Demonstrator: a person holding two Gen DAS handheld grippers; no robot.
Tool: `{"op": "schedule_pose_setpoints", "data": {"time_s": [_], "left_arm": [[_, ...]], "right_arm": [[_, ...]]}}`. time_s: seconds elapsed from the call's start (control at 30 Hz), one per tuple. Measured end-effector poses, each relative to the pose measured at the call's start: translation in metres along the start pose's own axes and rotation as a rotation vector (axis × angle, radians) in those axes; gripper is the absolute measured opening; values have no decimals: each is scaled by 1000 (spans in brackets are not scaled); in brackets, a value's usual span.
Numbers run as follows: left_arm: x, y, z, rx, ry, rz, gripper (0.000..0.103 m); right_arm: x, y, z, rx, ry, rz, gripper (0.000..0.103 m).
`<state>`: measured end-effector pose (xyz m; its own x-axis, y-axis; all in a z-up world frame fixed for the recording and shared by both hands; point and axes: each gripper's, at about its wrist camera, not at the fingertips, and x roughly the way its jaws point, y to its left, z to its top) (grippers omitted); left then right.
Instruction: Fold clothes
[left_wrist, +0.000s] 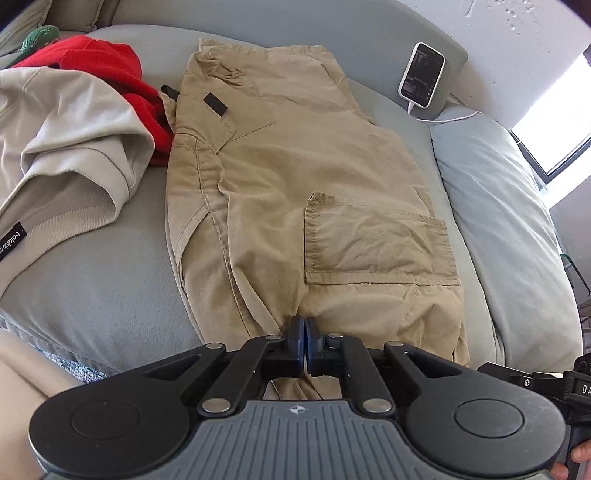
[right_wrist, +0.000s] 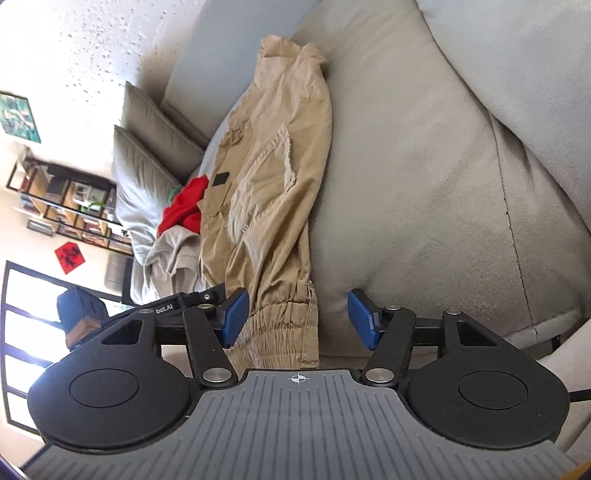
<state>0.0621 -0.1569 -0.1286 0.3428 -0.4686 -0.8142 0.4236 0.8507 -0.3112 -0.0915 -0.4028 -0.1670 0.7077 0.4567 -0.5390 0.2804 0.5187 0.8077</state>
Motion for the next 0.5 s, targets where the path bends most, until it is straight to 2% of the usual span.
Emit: {"op": "schedule_pose_setpoints", "data": {"time_s": [0.07, 0.1, 0.27, 0.43, 0.47, 0.5], "left_arm": [[0, 2, 1, -7, 5, -7, 10], [0, 3, 1, -10, 8, -10, 10], [1, 8, 2, -27, 22, -27, 10], [3, 6, 4, -15, 28, -19, 10], [3, 5, 5, -9, 29, -15, 10], [2, 4, 5, -7, 27, -14, 10]], "right_arm": [[8, 1, 1, -7, 22, 13, 47], [12, 2, 1, -11, 34, 20, 46], [34, 7, 1, -34, 97, 48, 49], [66, 22, -7, -98, 179, 24, 45], [69, 26, -9, -105, 174, 13, 42], [69, 28, -11, -103, 159, 0, 35]]}}
